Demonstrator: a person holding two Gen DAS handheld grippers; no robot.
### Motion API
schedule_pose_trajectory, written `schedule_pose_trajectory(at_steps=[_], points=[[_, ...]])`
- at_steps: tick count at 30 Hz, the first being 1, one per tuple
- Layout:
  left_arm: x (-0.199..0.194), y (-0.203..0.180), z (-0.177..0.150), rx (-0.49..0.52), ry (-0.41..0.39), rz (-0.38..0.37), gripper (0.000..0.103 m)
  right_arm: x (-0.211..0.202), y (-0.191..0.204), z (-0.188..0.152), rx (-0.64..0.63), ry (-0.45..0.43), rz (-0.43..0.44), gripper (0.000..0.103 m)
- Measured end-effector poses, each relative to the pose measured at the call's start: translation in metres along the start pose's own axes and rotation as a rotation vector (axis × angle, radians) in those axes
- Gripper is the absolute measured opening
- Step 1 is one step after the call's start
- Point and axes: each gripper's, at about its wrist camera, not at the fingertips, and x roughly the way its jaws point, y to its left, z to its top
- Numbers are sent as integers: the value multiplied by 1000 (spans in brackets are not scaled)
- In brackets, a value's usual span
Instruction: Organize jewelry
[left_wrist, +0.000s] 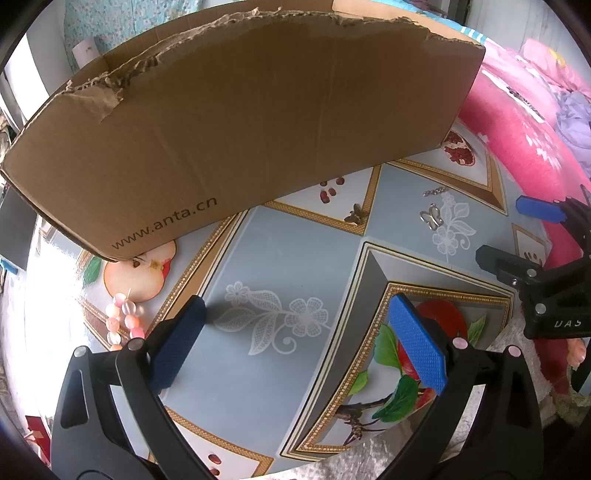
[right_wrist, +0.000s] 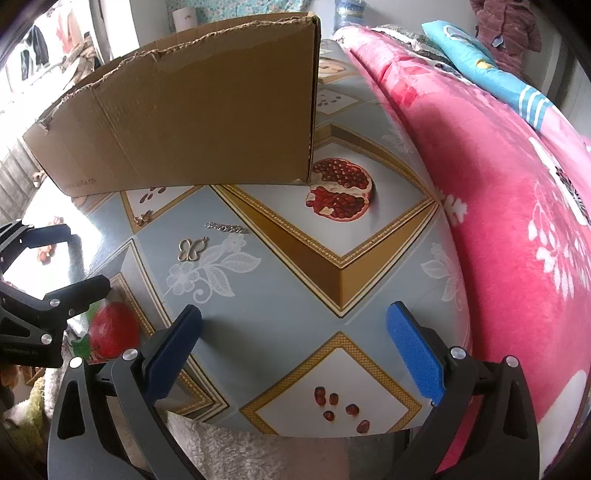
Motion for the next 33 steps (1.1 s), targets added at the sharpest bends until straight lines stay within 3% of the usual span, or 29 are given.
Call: schedule_pose_trajectory(at_steps=[33], points=[[-1,1,-1,-43,49,19,96,3,5,2,28,2,-20,97]])
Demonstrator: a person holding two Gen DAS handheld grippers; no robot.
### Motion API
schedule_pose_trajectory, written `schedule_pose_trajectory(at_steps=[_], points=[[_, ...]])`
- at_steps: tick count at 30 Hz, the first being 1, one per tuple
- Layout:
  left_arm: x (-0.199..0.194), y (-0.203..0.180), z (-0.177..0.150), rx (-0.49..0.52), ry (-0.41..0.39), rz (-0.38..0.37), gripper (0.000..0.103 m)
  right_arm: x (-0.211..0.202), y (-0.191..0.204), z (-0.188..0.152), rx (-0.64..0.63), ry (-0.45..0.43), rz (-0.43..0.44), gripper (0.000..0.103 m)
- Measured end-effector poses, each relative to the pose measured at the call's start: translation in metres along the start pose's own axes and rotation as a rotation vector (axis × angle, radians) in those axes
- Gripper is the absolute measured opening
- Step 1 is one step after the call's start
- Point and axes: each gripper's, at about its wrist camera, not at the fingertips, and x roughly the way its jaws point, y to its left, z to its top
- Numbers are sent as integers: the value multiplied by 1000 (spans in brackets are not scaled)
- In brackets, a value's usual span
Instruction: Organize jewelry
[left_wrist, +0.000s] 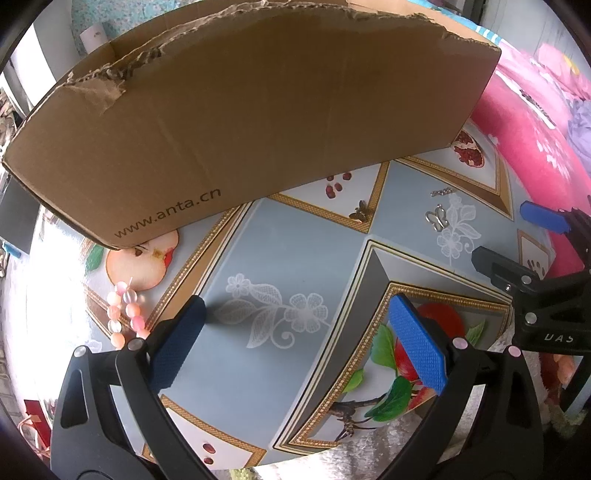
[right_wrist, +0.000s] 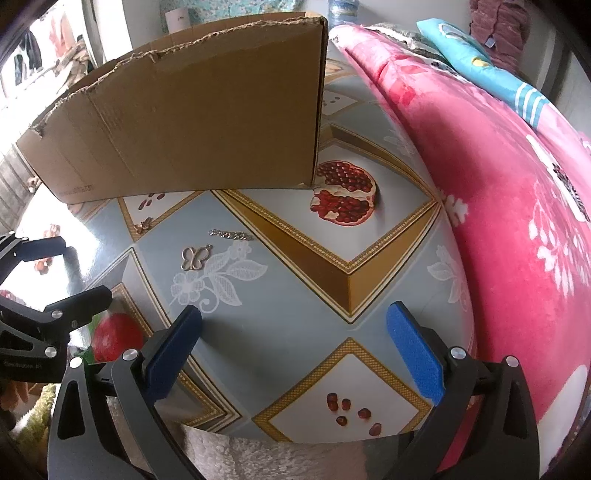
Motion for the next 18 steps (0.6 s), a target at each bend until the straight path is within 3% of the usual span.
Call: schedule_pose_trajectory(at_steps=[11,18], points=[[5,-1,9,-20,-14,10,96,-1,0,-1,25,10,-11,97],[4,-4,5,17,-46,-4,96,-2,1,-4,23,-12,-9,97]])
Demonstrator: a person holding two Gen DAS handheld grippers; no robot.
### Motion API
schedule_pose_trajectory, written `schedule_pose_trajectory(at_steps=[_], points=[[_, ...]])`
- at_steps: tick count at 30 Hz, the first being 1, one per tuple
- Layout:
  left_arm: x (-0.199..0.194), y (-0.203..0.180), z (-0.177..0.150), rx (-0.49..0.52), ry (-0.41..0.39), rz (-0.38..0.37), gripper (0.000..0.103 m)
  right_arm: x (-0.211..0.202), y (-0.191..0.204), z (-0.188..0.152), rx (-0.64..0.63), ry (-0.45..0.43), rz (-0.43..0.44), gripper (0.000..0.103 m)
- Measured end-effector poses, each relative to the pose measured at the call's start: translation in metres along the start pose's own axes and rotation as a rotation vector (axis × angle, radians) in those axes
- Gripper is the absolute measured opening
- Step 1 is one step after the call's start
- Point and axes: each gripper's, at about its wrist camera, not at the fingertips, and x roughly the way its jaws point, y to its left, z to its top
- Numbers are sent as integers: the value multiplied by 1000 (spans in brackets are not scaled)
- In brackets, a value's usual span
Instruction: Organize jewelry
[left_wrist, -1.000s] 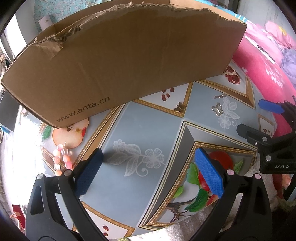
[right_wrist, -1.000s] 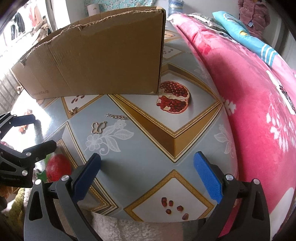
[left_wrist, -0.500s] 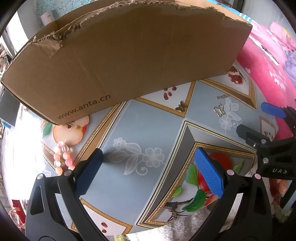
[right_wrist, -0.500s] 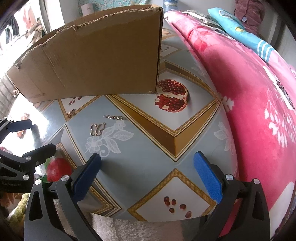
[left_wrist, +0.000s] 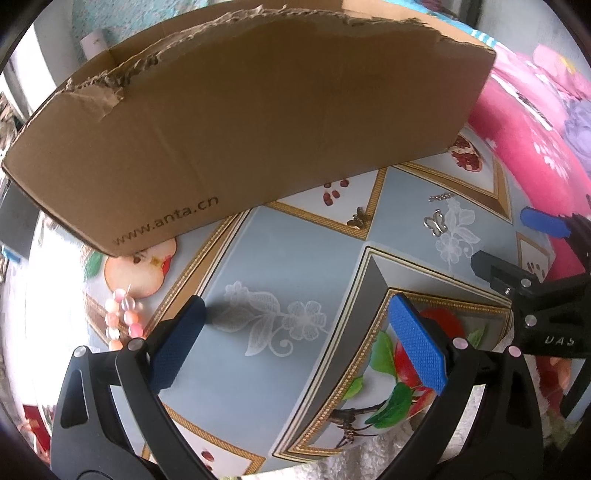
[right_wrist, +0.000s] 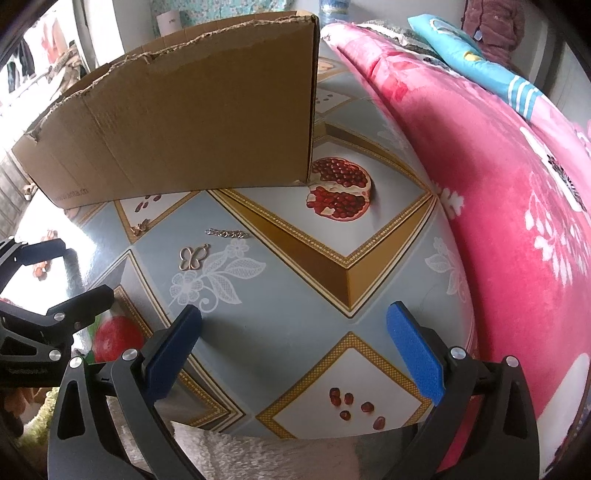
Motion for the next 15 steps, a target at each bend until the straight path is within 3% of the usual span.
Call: schedule_pose_trajectory(at_steps=[15], points=[[-6,2,-19,39,-69,-22,96,-15,0,-8,-16,-99,17,97]])
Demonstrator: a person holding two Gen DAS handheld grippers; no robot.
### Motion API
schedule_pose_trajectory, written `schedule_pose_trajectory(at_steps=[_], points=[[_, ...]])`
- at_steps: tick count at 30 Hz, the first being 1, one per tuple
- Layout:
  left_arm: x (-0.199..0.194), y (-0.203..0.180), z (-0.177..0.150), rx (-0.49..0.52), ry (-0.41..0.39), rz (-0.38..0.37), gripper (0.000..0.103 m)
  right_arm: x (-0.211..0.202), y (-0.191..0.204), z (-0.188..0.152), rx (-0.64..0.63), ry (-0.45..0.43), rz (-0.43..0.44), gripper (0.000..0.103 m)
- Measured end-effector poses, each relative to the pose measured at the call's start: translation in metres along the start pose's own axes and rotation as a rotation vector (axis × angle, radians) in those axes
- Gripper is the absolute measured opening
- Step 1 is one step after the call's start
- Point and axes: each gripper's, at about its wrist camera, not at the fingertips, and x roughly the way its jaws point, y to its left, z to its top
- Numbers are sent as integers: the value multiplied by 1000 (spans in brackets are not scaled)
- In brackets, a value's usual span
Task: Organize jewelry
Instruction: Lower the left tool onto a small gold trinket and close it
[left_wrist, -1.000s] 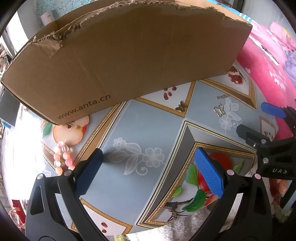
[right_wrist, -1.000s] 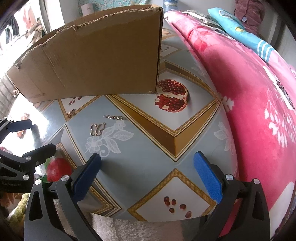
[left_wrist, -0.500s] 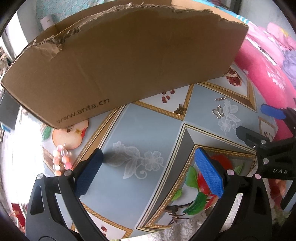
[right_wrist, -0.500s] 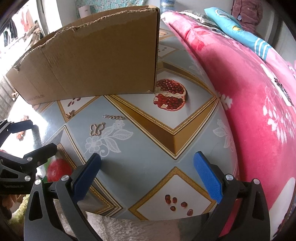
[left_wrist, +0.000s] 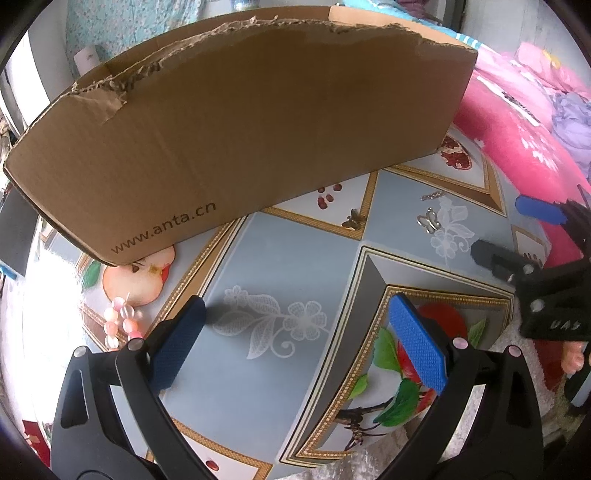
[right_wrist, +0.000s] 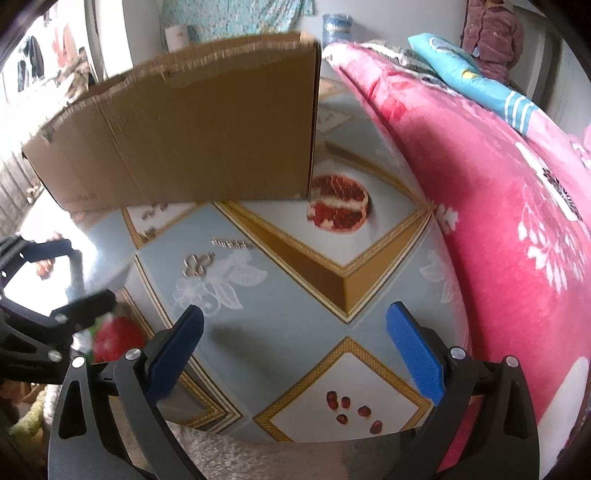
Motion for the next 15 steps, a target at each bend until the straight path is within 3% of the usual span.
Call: schedule_pose_trajectory(at_steps=[7,15], points=[[-3,8,-3,1,-21,-14,96,-23,1,10,31,-109,108,92],[-26,15,7,20,-155,-43,92,-36,2,12,28,-176,145,81]])
